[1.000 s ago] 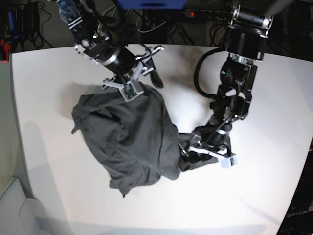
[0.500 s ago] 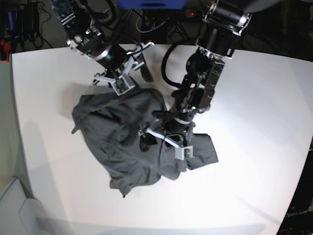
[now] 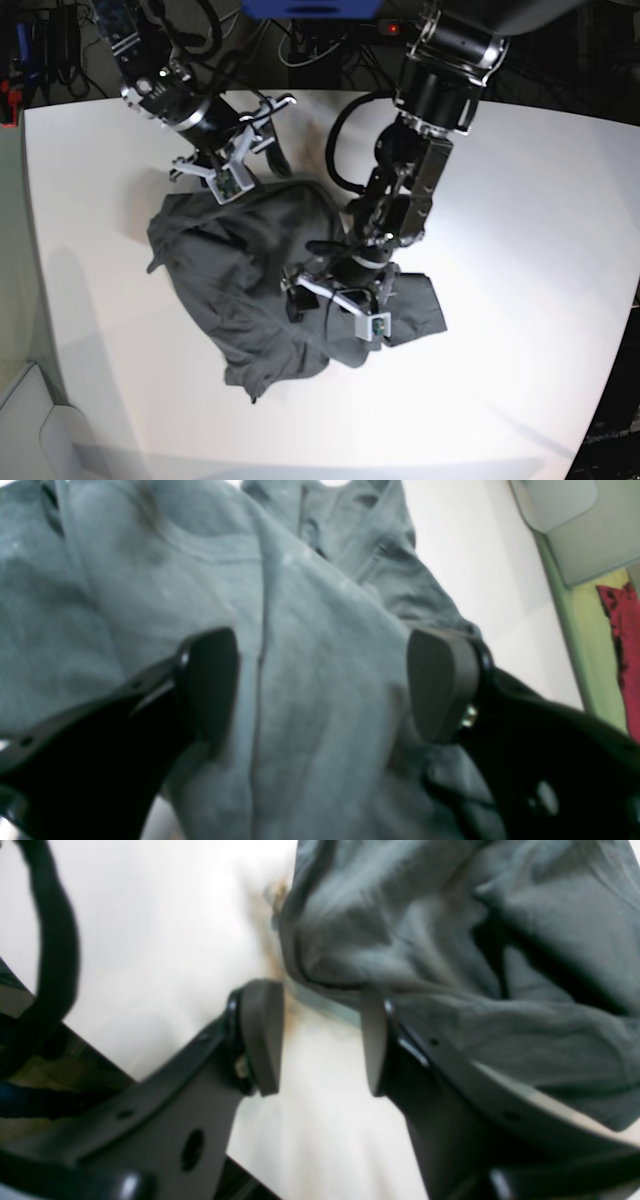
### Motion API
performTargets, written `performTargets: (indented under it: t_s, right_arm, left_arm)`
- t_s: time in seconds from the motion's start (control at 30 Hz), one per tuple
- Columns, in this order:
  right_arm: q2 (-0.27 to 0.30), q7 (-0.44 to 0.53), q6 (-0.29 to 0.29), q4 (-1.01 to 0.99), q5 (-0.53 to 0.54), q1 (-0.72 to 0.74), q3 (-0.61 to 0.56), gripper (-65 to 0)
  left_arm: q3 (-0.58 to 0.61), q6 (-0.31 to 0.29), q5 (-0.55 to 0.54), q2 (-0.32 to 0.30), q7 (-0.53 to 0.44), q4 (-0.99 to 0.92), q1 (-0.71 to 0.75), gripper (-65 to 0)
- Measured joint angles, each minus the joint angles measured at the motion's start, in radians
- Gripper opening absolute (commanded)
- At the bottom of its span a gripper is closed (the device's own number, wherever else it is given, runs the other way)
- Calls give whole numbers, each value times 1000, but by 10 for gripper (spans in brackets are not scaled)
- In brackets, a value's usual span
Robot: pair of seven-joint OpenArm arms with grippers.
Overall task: Layout the t-shirt on the table in an organized manner, then fold the t-shirt properly
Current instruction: 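Regrasp the shirt with the left gripper and lift it up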
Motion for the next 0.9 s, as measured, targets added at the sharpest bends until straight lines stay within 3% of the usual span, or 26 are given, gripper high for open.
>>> performTargets:
  t_s: [0.37,0.7,0.8,0.9]
  right_arm:
    - [0,2,0,0,0,24,0,-385]
    - [0,3,0,0,0,25,0,-385]
    - [0,2,0,-1,0,24,0,-385]
    - [0,3,0,-1,0,25,0,-385]
  left_arm:
    - [7,0,0,-42,1,-40,3,-142]
    - [12,0,0,-63,5,-43,3,-472]
    - [12,0,0,-61,5,-43,3,-517]
    - [12,0,0,-61,8,-43,3,-518]
